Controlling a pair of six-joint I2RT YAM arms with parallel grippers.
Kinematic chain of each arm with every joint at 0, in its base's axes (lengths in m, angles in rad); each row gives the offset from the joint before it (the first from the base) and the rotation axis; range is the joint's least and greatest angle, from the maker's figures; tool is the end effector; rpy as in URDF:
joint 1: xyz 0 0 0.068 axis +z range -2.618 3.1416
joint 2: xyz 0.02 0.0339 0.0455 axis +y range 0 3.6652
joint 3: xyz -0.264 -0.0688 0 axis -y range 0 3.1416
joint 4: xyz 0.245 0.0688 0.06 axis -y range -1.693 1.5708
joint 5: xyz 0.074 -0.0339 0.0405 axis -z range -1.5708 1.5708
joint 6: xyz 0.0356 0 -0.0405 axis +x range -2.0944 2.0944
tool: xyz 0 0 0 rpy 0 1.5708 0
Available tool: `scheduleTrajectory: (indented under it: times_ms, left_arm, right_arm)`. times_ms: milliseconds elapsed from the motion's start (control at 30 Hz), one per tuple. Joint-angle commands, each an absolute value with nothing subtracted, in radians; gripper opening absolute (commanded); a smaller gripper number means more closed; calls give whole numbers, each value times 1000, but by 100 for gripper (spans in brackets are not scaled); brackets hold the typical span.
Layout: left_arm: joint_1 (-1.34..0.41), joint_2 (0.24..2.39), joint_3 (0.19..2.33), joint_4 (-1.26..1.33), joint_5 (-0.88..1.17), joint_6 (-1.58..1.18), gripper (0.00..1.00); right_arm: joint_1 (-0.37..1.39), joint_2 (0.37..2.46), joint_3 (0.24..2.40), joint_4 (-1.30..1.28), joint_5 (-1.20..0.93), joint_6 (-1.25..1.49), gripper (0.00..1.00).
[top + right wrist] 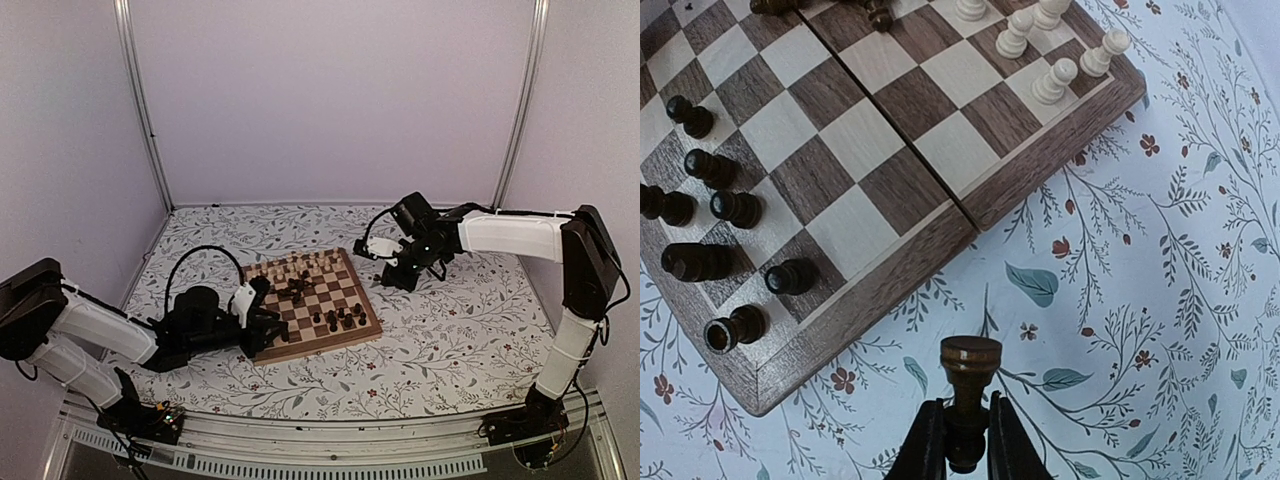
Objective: Set up the chess pieces on the board
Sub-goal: Place the chess piece on the chessboard, then pick up the chess piece from the chessboard.
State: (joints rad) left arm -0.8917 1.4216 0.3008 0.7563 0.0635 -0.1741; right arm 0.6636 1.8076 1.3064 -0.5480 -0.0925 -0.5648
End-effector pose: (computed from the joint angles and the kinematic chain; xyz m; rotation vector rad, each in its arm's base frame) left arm 0.1513 -0.1910 0.1410 0.7480 1.8690 -0.7593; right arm 0.2975 0.2368 0.2101 -1.5369 2.1233 0.1557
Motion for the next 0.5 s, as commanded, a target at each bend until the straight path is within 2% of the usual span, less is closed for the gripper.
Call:
scheduleTrajectory:
  times_ms: [0, 300, 467]
  left_arm:
    - [-908, 1373, 346, 593, 83, -171, 36]
    - [-912, 1508, 465, 458, 84, -158, 38]
    - [-919, 1529, 499, 425, 55, -147, 27]
  right_arm:
    - [665, 1761, 1289, -522, -116, -557, 9]
    - [665, 1751, 1286, -520, -123, -554, 9]
    - [664, 1747, 1281, -519, -126, -552, 9]
